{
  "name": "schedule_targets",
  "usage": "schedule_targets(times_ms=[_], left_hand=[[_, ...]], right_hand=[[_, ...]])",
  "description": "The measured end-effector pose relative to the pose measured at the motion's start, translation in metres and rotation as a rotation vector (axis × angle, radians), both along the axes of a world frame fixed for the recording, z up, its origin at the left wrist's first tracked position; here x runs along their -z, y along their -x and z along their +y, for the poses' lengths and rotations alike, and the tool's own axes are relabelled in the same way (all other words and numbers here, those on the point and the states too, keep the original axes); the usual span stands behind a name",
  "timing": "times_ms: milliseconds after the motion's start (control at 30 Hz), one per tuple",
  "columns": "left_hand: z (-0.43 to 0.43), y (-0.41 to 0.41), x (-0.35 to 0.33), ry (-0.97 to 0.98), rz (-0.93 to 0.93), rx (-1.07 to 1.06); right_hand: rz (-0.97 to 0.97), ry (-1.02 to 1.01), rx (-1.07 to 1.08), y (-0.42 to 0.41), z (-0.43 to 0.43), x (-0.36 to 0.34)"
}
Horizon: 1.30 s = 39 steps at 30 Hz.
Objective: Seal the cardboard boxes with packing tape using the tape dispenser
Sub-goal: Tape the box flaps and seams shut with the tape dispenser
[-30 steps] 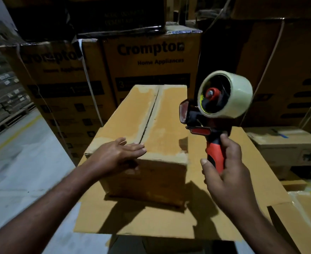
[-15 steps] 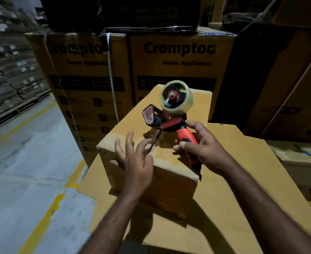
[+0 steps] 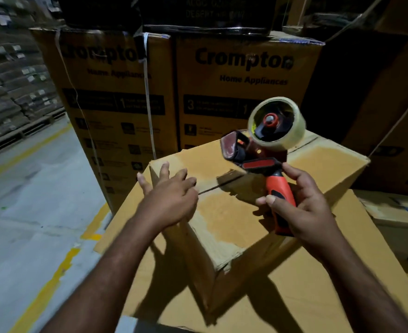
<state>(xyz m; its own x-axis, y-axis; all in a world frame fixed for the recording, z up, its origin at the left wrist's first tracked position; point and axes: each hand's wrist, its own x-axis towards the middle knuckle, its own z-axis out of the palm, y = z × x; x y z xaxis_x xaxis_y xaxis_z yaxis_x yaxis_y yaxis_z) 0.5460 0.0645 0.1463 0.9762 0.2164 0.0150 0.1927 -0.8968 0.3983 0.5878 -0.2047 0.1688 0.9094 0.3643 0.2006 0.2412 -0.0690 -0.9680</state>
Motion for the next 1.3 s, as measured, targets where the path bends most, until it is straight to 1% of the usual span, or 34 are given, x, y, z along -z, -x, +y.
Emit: schedule_targets(times_ms=[33,67,167,267,367,533,667,767,867,967,1067,1133,1300], left_hand=[[-0.006,-0.002,-0.008,-0.134,0.068,0.04],[-0.016,-0.006,-0.014,-0.205,0.116,0.094],[-0.047,-0.023,-0.017,-0.259,0.253,0.221],[-0.057,-0.046,-0.015,-0.264,0.299,0.229],[-0.064,-0.067,-0.013,-0.273,0.272,0.27],[-0.101,-0.11,-0.012,-0.303,0.263,0.287],[-0.129,-0.147,-0.005,-0.258,0.223,0.418],[-0.142,-0.181,0.01,-0.238,0.27,0.419],[-0.162,-0.209,0.007,-0.188,0.226,0.437],[-0.179,-0.222,-0.011,-0.052,0.121,0.429],[-0.186,-0.238,-0.019,0.01,0.107,0.4],[-0.192,-0.246,-0.02,0.002,0.108,0.391],[-0.206,-0.277,-0.007,-0.14,0.096,0.468]], right_hand=[[-0.008,0.003,0.027,-0.008,-0.006,0.0],[-0.014,0.011,0.053,-0.017,-0.012,0.0],[-0.05,0.047,0.128,-0.042,-0.028,0.003],[-0.061,0.022,0.162,-0.055,-0.038,0.007],[-0.002,-0.058,0.117,-0.062,-0.044,0.013],[-0.021,-0.054,0.076,-0.065,-0.047,0.019],[-0.014,-0.109,0.055,-0.067,-0.056,0.023],[0.001,-0.173,0.073,-0.069,-0.065,0.023],[0.049,-0.237,0.098,-0.073,-0.077,0.02],[0.043,-0.217,0.132,-0.078,-0.089,0.013],[0.034,-0.181,0.155,-0.087,-0.101,0.007],[0.007,-0.144,0.177,-0.096,-0.107,0.008],[-0.023,-0.051,0.277,-0.118,-0.117,0.008]])
